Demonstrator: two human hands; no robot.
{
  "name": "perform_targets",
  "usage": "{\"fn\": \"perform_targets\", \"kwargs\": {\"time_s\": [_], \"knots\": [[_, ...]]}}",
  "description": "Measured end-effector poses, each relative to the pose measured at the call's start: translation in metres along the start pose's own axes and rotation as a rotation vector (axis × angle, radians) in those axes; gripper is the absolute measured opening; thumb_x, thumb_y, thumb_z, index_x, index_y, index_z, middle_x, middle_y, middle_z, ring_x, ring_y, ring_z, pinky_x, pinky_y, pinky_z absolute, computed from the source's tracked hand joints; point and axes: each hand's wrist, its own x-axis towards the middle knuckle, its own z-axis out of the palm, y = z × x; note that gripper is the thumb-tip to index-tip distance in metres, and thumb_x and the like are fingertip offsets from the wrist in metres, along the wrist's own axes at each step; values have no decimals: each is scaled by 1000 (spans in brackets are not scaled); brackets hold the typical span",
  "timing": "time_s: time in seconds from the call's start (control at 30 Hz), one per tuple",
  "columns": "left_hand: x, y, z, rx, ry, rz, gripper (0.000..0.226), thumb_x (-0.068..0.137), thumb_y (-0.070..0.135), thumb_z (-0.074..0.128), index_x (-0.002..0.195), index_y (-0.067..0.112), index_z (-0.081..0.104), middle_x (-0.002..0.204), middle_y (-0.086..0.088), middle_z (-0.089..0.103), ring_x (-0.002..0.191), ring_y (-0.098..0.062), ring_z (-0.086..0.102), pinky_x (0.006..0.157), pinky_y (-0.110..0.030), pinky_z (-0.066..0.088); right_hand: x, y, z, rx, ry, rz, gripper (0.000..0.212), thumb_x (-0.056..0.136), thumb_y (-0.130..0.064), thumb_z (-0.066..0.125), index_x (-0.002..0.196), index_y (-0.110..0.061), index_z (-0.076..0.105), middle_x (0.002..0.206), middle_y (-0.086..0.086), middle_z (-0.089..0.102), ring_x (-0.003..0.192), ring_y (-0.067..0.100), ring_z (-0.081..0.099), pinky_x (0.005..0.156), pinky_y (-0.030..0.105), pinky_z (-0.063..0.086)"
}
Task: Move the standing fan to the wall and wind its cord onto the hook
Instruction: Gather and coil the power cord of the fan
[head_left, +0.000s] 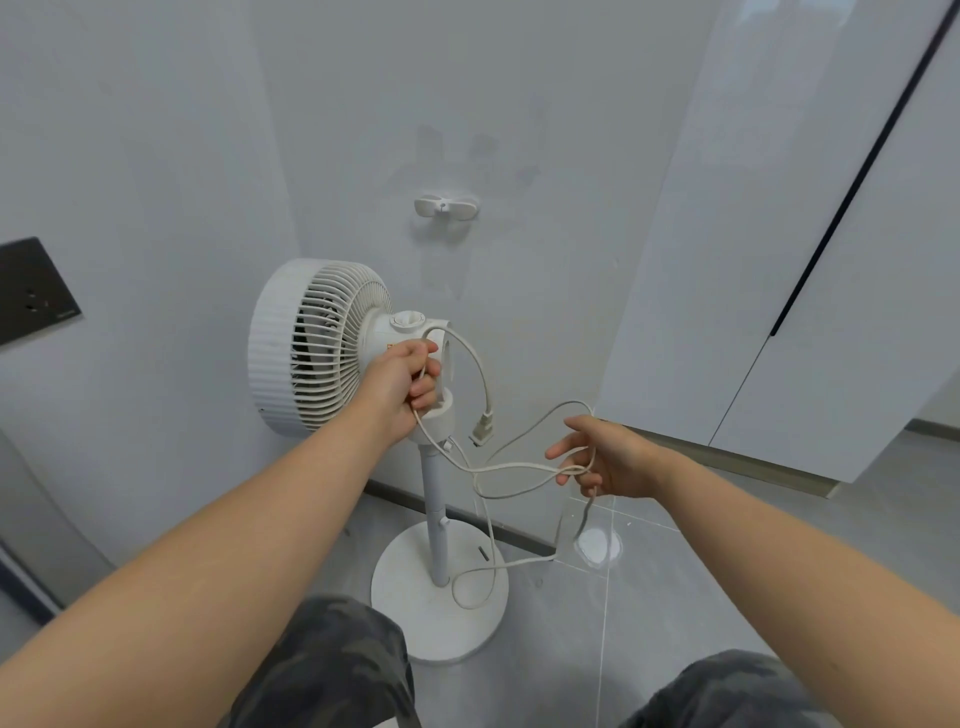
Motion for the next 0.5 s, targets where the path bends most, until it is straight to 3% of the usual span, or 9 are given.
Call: {"fn": "perform_targets", "kwargs": {"time_s": [0.13,0.37,0.5], "knots": [[-5,-2,3,37,-52,-20,26,99,3,32,79,9,48,47,0,48,26,-3,26,30,-10,17,3,0,-2,56,1,-25,41,97,-40,39,87,-6,61,64,15,63,39,12,33,46,22,32],[-3,-2,6,-38,-35,-12,27,100,3,29,80,10,46,64,-5,39,27,-3,28,30,-11,21,-2,-2,-2,72,-52,-122,9,91,-15,57,95,-7,58,81,12,67,45,11,44,47,20,39],[1,-11,8,186,-41,36,24,99,6,37,81,9,52,64,-6,45,30,-3,32,33,-11,23,-7,-5,1,37,-80,-158,6,89,-9,59,94,-6,59,82,12,69,48,10,47,48,18,41]]}}
